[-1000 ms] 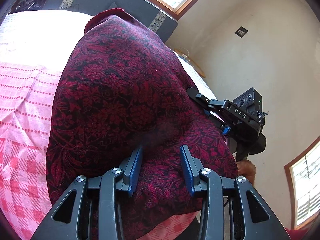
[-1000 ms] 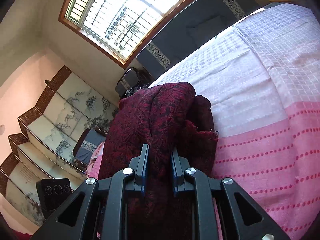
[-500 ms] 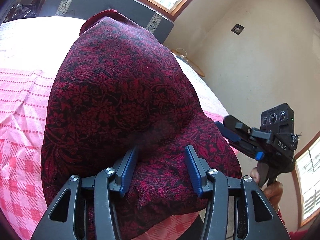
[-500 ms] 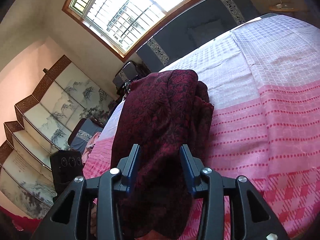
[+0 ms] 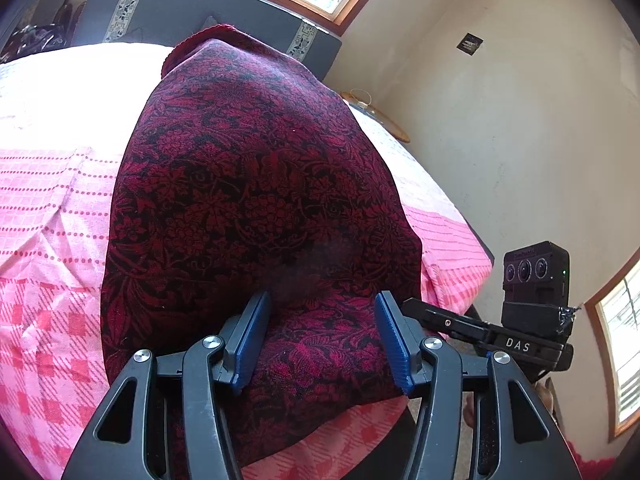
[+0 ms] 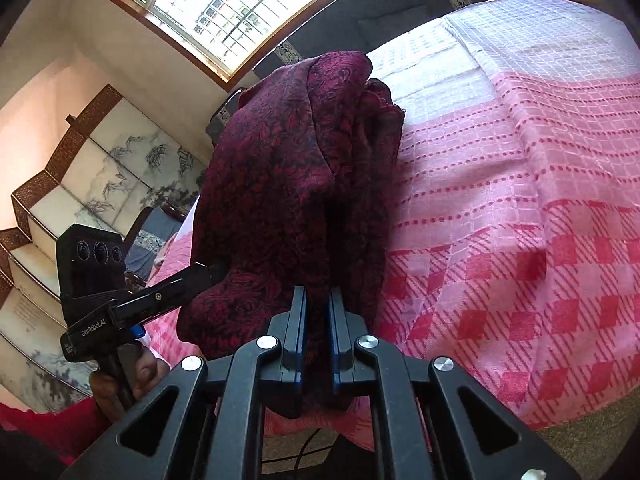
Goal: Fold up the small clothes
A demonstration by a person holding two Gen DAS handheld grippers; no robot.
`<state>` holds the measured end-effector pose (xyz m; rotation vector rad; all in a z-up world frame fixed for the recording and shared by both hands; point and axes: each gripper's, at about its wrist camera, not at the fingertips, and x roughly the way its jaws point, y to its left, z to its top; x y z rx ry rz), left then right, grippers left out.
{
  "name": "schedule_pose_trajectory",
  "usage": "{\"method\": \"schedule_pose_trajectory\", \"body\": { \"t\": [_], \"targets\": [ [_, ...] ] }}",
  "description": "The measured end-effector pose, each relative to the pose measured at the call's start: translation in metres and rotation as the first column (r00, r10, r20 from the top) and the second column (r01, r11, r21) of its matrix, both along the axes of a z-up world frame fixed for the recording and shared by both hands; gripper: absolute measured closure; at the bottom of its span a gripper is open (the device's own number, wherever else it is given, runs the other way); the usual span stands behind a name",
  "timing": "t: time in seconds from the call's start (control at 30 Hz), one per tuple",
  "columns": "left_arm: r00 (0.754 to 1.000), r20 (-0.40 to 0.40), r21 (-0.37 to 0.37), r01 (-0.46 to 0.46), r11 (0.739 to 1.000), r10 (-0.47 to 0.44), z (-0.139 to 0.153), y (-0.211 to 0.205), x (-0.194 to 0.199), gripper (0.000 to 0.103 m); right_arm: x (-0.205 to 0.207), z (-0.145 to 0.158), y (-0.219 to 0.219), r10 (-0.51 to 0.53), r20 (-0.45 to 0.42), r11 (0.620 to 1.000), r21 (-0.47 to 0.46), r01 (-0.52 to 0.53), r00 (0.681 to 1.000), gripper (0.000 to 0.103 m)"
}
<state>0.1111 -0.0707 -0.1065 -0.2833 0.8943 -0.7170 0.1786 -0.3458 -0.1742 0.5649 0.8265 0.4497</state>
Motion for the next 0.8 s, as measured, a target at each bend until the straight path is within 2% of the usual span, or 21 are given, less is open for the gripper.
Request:
{"method": "schedule_pose_trajectory", "body": {
  "t": [0.13,0.2,0.27,0.3,0.37,0.43,0.63,0.8],
  "targets": [
    [1.000,0.022,0.015,-0.001,1.000,0.001,0.000,-0.001,-0.010,0.046,-0.003,0.007,0.003,-0.002,0.024,0.999,-0.035,0.003,1.000,0.090],
    [0.999,0.036,0.023,-0.001,1.000,0.001,-0.001,-0.001,-0.014,0.046,-0.005,0.012,0.004,-0.017,0.034,0.999,-0.050,0.019,0.999,0.084],
    [0.999,0.046,0.023,-0.004,1.000,0.003,-0.002,0.000,-0.017,0.046,-0.009,0.018,0.005,-0.024,0.039,0.998,-0.049,0.026,0.999,0.069],
    [0.999,0.050,0.021,-0.007,1.000,0.006,-0.001,-0.002,-0.016,0.046,-0.011,0.021,0.006,-0.022,0.043,0.998,-0.056,0.025,0.999,0.067],
    [0.998,0.060,0.024,-0.008,1.000,0.006,-0.003,-0.001,-0.020,0.046,-0.014,0.023,0.012,-0.014,0.047,0.994,-0.104,0.019,0.999,0.068],
    [0.997,0.077,0.044,-0.003,0.999,0.000,-0.003,-0.004,-0.023,0.046,-0.012,0.014,0.017,-0.017,0.012,0.982,-0.190,0.019,1.000,0.073],
    [0.991,0.133,0.134,-0.019,0.991,0.001,0.000,-0.011,-0.038,0.043,-0.013,-0.005,0.003,-0.042,-0.007,0.996,-0.083,0.041,0.999,0.073],
    [0.985,0.175,0.191,-0.045,0.981,0.011,0.004,-0.013,-0.046,0.039,-0.016,-0.004,0.007,-0.056,0.008,0.993,-0.102,0.057,0.998,0.072]
  ]
}}
